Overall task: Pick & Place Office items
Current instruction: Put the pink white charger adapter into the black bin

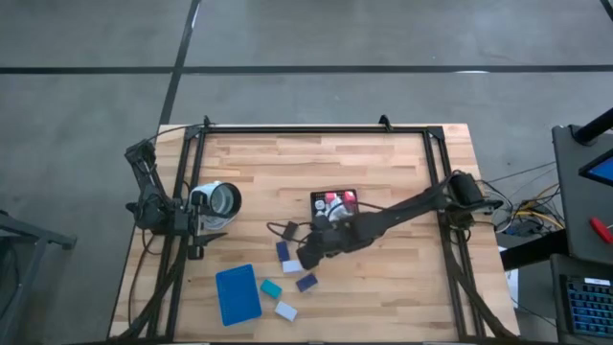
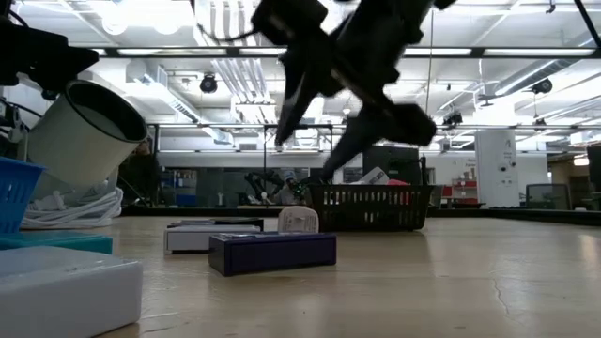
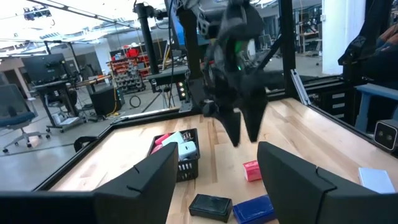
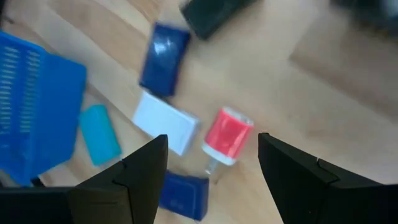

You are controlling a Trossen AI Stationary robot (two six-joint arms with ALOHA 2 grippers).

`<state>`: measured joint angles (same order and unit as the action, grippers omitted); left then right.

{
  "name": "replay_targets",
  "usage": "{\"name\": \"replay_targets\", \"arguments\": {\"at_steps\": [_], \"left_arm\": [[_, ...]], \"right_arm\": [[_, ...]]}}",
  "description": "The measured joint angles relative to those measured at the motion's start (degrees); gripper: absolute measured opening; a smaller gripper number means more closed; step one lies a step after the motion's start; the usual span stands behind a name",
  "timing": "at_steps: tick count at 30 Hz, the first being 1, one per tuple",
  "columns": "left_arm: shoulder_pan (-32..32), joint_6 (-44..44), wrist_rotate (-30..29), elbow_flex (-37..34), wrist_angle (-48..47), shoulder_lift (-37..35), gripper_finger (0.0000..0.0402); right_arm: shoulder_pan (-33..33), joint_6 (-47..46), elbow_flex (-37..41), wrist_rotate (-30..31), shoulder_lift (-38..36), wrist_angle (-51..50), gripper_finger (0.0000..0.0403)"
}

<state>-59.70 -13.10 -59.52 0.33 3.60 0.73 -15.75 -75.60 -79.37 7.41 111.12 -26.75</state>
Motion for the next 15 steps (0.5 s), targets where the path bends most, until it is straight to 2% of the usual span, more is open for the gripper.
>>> {"name": "replay_targets", "arguments": {"at_steps": [5,15], "left_arm": [[0.0,0.0,0.0,0.0,0.0,0.0,0.0225],[0.0,0.0,0.1,0.0,0.0,0.0,0.0225]], "right_arm": [[0.0,-1.0,0.0,-4.4,3.5,1.5,0.0242],[0.0,-1.0,-2.2,-4.6,5.6,2.7,0.0242]]}}
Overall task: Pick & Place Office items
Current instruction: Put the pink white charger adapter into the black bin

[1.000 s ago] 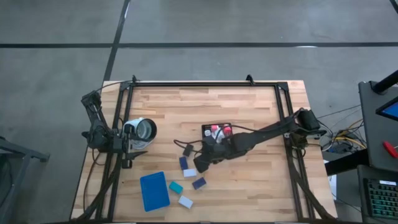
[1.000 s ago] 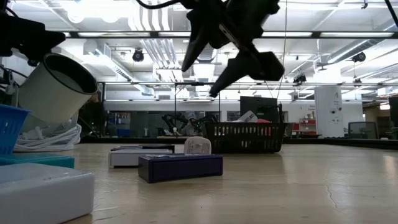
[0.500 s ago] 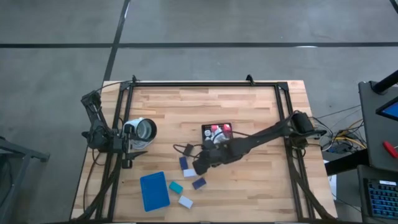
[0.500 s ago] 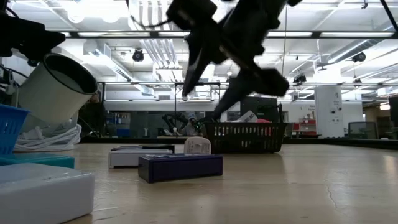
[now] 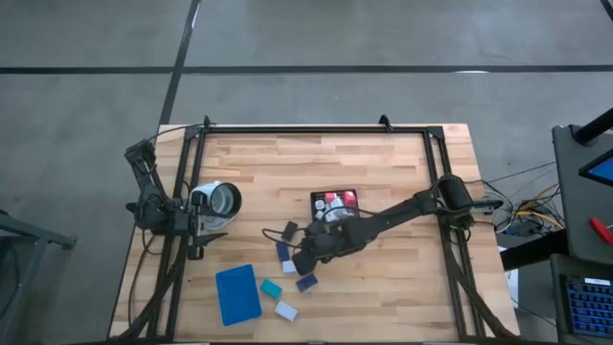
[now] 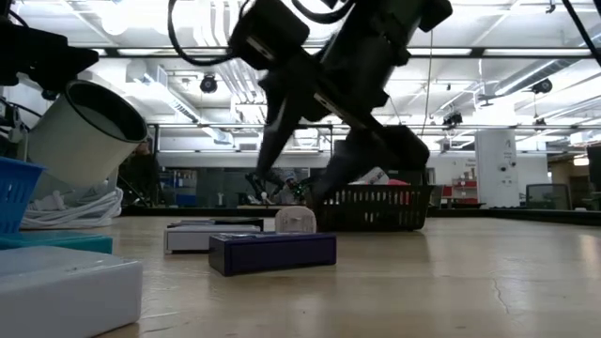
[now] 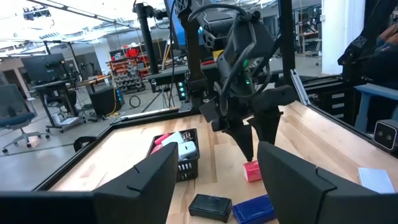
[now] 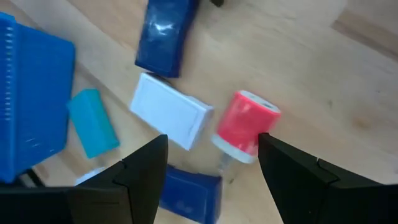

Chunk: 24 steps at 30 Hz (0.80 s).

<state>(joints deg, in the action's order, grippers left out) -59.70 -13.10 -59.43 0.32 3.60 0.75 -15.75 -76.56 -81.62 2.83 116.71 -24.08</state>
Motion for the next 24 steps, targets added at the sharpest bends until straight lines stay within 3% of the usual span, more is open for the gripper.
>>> {"name": "replay_targets", "arguments": {"at_steps": [24], "left_arm": [[0.0,0.0,0.0,0.0,0.0,0.1,0.0225]], "right_arm": [[0.2,-1.3,0.4,-0.1,2.4,-0.4,0.0242]]}}
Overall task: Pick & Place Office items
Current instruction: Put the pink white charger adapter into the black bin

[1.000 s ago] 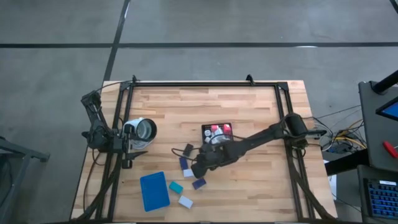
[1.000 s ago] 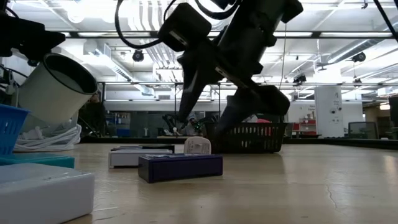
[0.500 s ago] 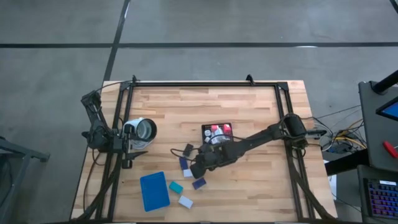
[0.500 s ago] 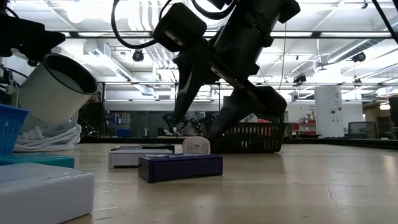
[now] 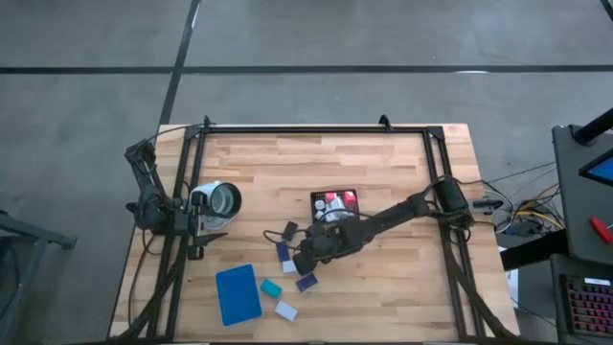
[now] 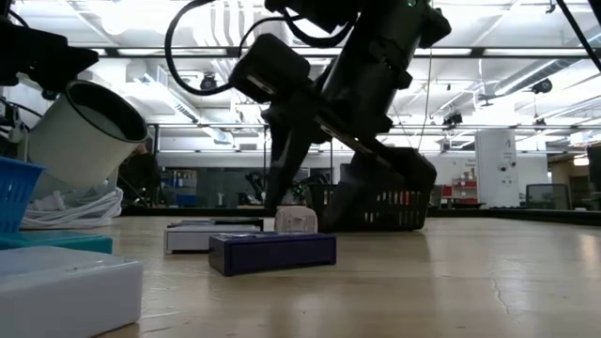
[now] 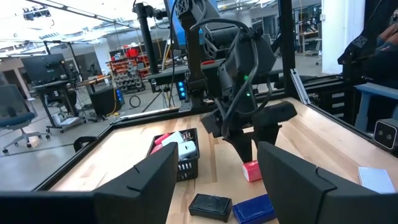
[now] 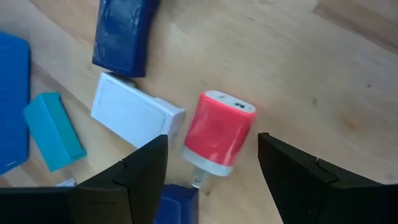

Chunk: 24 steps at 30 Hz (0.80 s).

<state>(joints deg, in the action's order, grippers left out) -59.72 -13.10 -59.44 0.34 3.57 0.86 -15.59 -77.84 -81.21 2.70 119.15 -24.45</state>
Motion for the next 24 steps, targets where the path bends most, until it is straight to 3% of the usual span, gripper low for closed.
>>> {"name": "replay_targets", "arguments": {"at_steps": [24], "left_arm": [[0.0,0.0,0.0,0.0,0.0,0.0,0.0225]], "right_arm": [[0.0,1.7,-0.2,-1.2,0.1,0.1,0.0138]]}}
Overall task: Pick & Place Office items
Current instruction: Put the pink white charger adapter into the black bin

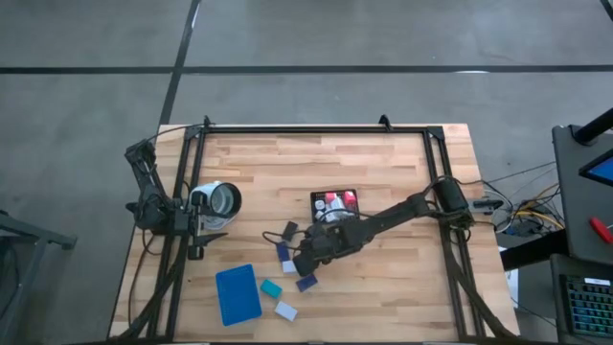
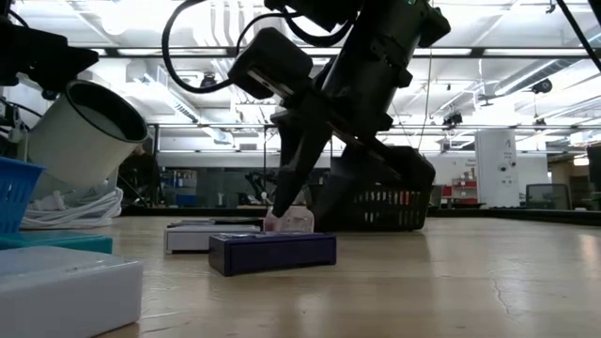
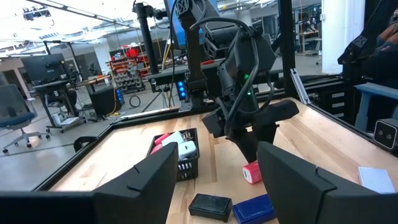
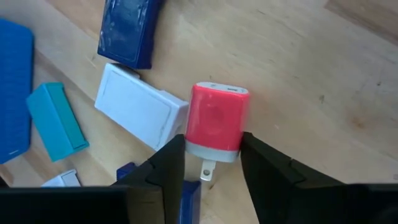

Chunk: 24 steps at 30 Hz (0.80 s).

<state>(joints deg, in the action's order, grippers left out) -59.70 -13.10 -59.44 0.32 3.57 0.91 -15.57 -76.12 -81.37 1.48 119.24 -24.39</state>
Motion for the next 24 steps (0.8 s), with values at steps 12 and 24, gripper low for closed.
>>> {"name": "replay_targets", "arguments": {"at_steps": [12,24], "left_arm": [[0.0,0.0,0.0,0.0,0.0,0.0,0.0225],[0.0,0.0,0.0,0.0,0.0,0.0,0.0225]], "right_arm": [[0.0,0.3,0.0,-0.2,0.0,0.0,0.0132],[0.0,1.9,-0.9,-0.6,-0.4,-0.9,0.0132]]}}
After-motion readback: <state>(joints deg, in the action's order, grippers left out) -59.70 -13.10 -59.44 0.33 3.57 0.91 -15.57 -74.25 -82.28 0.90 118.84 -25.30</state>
